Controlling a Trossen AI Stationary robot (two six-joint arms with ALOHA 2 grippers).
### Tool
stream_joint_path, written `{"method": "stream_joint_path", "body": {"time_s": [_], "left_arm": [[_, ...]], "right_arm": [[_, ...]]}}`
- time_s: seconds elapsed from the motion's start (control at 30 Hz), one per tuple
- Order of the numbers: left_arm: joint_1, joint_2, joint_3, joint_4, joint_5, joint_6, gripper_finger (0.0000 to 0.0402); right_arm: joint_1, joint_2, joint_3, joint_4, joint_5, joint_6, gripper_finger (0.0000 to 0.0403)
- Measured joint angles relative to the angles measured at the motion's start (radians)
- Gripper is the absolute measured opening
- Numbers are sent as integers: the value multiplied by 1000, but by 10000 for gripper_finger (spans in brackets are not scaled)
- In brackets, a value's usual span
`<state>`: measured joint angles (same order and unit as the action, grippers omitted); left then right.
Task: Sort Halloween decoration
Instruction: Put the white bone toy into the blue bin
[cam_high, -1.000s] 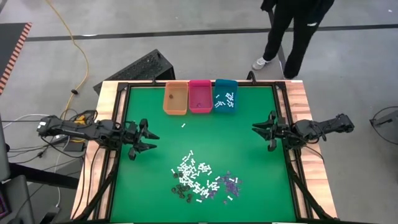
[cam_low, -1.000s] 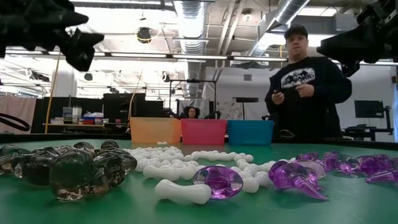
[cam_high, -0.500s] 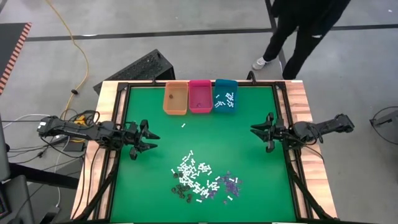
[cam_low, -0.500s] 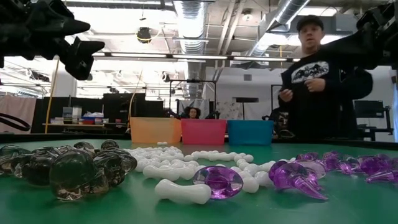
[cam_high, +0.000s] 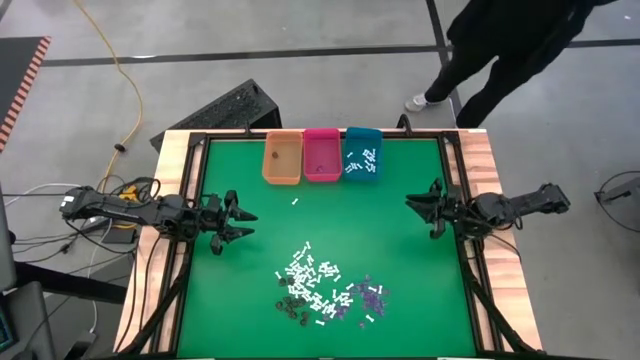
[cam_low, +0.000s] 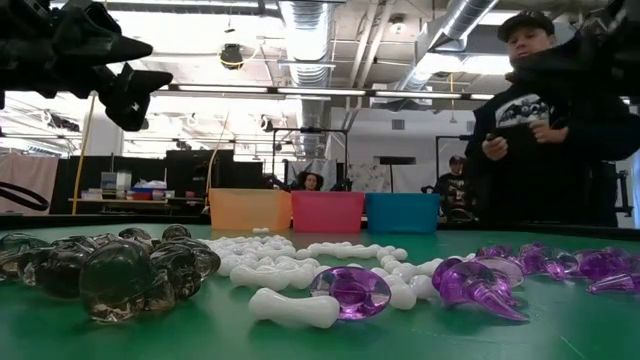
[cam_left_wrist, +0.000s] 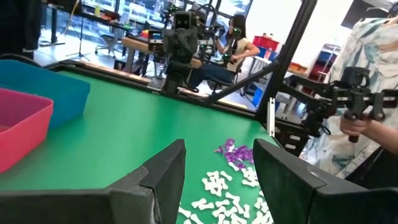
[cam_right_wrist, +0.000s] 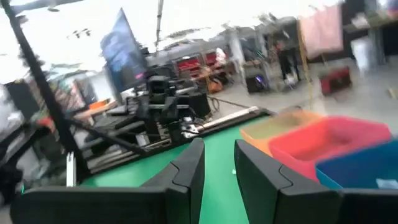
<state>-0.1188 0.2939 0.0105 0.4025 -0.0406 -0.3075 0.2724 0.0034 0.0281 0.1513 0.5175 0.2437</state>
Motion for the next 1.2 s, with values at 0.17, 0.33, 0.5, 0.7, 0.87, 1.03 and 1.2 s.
{"method": "stream_joint_path", "body": {"time_s": [0.17,0.33,0.5,0.7,0.87,1.03,1.2], "left_arm": [[0,0,0,-8,-40,-9,179],[0,1,0,-32,-105,-4,179],[0,1,-1,-73,-166,-40,179],[0,2,-1,-133,-218,-80,179],[0,11,-1,-166,-238,-90,179],[0,14,-1,-174,-250,-98,179],[0,13,-1,-176,-254,-110,179]], "right_arm": [[-6,148,123,-186,-21,187,117],[-12,522,251,-200,-80,306,116],[-29,923,436,-207,-198,310,116],[-40,1281,698,-206,-334,176,120],[-32,1509,922,-376,-340,91,145],[-63,1689,1114,-420,-337,-5,181],[-123,1863,1315,-450,-356,-40,196]]}}
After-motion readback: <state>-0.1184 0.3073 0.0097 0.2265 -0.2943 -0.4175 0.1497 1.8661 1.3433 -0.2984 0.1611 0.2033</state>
